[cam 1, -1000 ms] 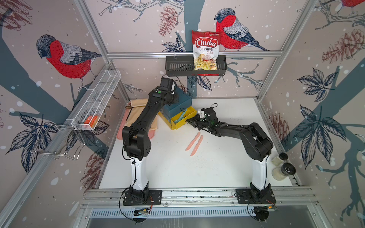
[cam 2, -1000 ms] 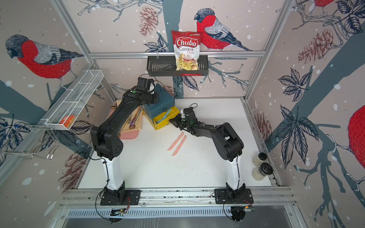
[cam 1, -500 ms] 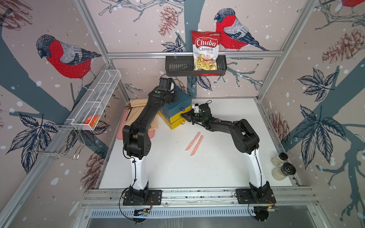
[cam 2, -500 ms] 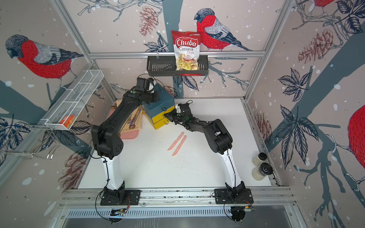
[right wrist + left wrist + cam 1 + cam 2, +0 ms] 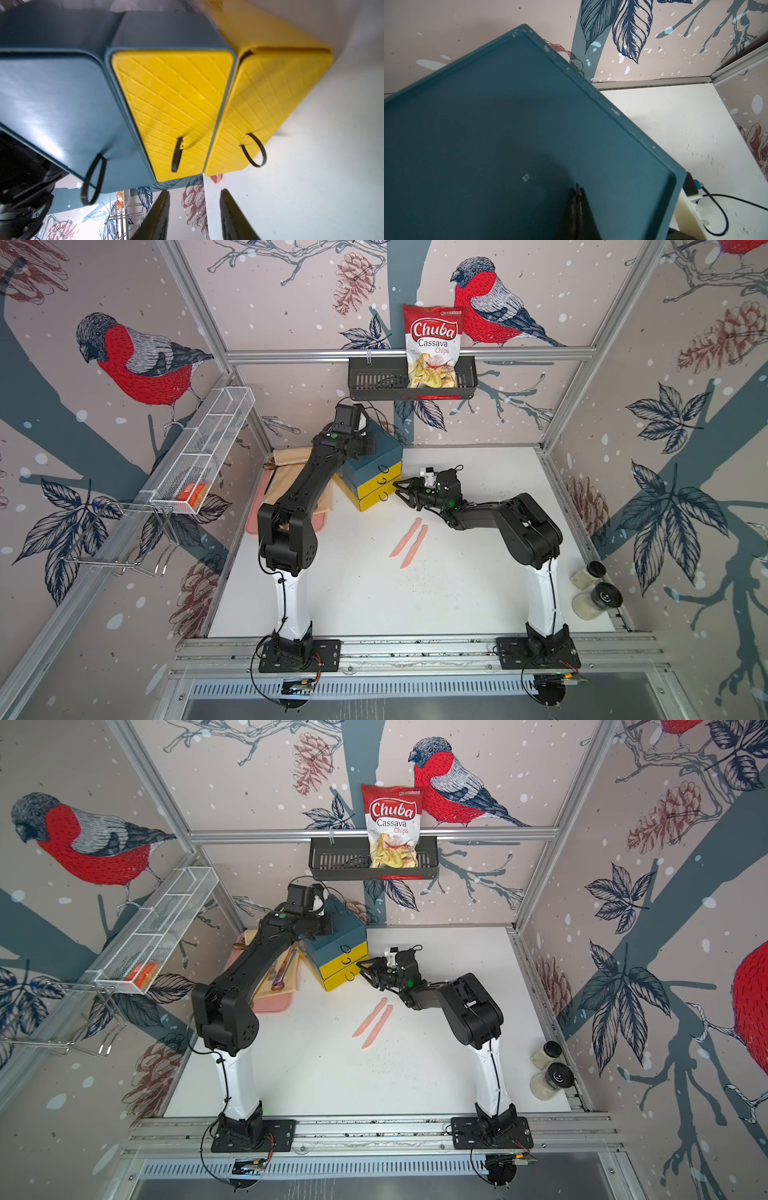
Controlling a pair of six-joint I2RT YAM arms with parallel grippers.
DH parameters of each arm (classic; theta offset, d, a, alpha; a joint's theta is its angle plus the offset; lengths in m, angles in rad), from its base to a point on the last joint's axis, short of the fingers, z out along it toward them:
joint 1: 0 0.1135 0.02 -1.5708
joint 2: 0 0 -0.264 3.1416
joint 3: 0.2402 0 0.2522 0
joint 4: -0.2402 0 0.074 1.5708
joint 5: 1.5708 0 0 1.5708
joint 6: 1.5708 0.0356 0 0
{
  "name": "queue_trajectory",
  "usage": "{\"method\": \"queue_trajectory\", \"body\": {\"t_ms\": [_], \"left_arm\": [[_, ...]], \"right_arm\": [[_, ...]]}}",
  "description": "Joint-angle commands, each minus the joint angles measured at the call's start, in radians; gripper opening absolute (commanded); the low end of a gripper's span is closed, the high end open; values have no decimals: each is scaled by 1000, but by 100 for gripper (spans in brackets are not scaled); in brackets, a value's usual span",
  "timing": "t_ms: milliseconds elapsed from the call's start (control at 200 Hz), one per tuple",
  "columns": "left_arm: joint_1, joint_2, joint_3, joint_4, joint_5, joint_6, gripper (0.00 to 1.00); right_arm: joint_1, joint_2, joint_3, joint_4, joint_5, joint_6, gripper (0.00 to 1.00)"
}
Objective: Place the fruit knives into the drawer by color
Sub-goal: Close the drawer in the storage box, then open the drawer in the storage box.
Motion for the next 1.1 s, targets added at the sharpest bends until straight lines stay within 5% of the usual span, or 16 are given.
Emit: {"method": "queue_trajectory", "body": {"t_ms": [0, 725, 991, 1096], "left_arm": [[1, 27, -18, -266, 19, -11, 0], [3, 42, -5, -279, 15, -17, 0], [2, 64, 22, -308, 17, -15, 0], [2, 74, 36, -322, 16, -12, 0]], "right_arm": [[6, 20, -2, -4, -35, -17, 43], [25, 244, 293, -195, -63, -84, 41], [29, 252, 300, -187, -73, -76, 3], [23, 226, 250, -172, -74, -73, 0]]}}
